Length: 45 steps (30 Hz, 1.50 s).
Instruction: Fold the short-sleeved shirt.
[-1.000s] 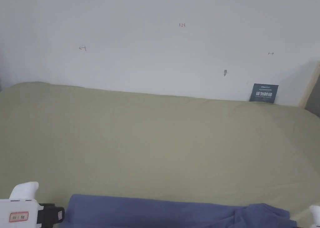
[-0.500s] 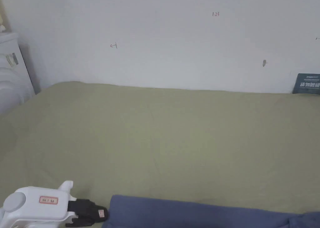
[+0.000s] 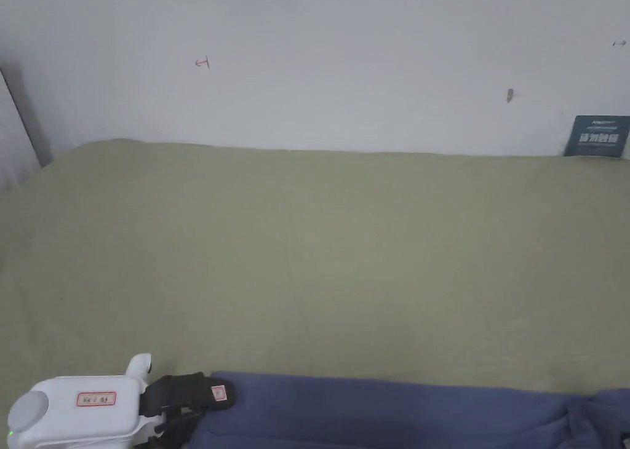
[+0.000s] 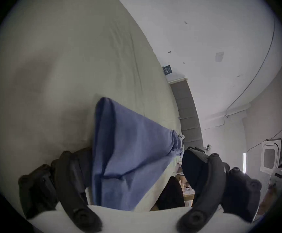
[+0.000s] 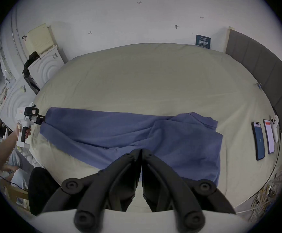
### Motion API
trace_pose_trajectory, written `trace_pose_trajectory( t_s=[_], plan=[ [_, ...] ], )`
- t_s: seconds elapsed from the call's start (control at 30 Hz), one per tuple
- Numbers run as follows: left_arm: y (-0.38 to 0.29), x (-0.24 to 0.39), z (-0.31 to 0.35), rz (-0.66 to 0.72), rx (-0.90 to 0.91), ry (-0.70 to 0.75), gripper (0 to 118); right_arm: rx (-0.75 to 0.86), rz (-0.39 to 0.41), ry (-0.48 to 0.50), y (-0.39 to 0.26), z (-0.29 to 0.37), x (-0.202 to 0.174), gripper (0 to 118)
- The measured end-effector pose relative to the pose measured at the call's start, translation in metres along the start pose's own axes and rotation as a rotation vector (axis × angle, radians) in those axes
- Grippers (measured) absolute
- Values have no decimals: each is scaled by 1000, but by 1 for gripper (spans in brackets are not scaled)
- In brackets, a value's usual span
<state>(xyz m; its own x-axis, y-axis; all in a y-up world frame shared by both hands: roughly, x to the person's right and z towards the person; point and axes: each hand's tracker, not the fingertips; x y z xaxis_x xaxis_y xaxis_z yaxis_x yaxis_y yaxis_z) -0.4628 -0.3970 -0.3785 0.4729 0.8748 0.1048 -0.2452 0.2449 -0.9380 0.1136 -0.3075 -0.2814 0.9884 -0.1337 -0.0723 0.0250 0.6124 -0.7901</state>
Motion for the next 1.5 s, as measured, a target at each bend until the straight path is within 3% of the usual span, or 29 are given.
trace_pose_trajectory(
  t_s=[0.03,0.07,0.1,0.13,0.17,0.27,0.5,0.63,0.8,1.03,1.07,1.1,1.13,1.17,1.2,1.3,1.37,1.4,1.47,1.5],
  plan=[
    [-3,5,-6,2,-4,-9,94,0,-3,12,0,-1,-2,7],
    [-7,11,-11,1,-6,-4,71,-2,-5,21,0,-4,-4,7],
    [-10,17,-17,-16,-17,46,27,-3,-5,17,0,-6,-7,7],
    [27,-22,-13,-54,-25,138,5,-9,-1,2,0,-8,-10,7],
    [31,-21,-14,-88,-19,232,5,-18,9,-22,0,-11,-12,7],
    [30,-15,-12,-26,3,123,5,-23,9,-29,0,-19,-11,7],
    [30,77,-24,-212,32,231,5,2,-7,-29,-4,-11,-1,7],
    [22,126,-75,-288,-17,232,5,19,-33,-36,-7,0,10,7],
    [8,153,-164,-284,-111,222,5,23,-53,-42,-14,7,26,7],
    [-21,150,-251,-230,-223,195,9,24,-92,-51,-21,7,47,7],
    [-26,153,-259,-231,-232,186,16,24,-97,-53,-22,7,49,7],
    [-29,152,-265,-223,-234,185,35,22,-106,-54,-22,5,51,7],
    [-31,149,-270,-211,-237,174,75,20,-109,-55,-22,4,53,7],
    [-33,147,-271,-191,-234,153,100,17,-112,-55,-22,2,54,7],
    [-35,150,-270,-186,-229,146,111,14,-115,-56,-21,1,55,7],
    [-34,148,-249,-209,-158,41,110,9,-114,-50,-21,0,54,7],
    [-33,145,-232,-209,-89,19,102,7,-109,-50,-20,-1,54,7],
    [-33,141,-225,-203,-57,20,91,8,-110,-49,-19,-1,54,7],
    [-31,130,-213,-156,-4,37,37,12,-113,-41,-19,0,52,7],
    [-32,125,-212,-135,7,48,18,14,-112,-39,-19,0,52,7]
  ],
)
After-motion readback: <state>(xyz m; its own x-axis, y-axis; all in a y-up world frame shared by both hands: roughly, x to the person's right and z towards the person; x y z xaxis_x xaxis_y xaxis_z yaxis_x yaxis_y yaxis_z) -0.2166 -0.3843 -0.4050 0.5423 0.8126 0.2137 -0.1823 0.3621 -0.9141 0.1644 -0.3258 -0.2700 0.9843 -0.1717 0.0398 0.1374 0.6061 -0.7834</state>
